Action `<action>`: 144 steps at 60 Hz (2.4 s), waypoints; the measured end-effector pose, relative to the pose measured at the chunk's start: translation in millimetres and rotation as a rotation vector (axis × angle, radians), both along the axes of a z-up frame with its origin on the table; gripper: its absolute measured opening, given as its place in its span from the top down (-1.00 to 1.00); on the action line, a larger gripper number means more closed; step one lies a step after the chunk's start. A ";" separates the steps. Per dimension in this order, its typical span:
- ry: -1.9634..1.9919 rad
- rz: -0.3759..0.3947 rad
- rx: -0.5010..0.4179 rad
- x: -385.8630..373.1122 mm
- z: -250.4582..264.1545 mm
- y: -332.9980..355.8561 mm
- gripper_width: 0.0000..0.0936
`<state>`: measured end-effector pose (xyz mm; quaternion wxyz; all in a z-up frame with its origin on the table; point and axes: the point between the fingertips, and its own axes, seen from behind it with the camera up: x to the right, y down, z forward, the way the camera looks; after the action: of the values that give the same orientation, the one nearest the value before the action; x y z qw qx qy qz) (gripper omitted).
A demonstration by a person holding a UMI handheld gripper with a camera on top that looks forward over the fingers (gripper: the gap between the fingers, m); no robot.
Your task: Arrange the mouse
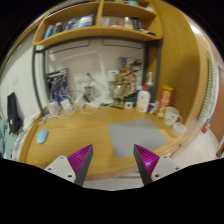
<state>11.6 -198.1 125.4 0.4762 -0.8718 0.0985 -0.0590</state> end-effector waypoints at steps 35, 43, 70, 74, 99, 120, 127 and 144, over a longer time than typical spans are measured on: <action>0.077 0.363 -0.129 -342.4 -113.3 137.6 -0.76; 0.060 0.356 -0.132 -358.3 -129.0 171.6 -0.69; 0.075 0.320 -0.045 -366.3 -139.1 210.6 0.20; 0.087 0.333 -0.044 -366.2 -138.6 210.9 0.25; 0.073 0.434 0.157 -258.6 42.7 231.6 0.31; -0.031 0.256 0.175 28.9 98.6 205.9 0.32; -0.024 0.194 0.064 97.3 37.7 191.2 0.31; 0.024 0.156 -0.171 156.0 -95.7 165.9 0.31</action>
<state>167.7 -32.2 29.7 0.4019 -0.9150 0.0305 -0.0195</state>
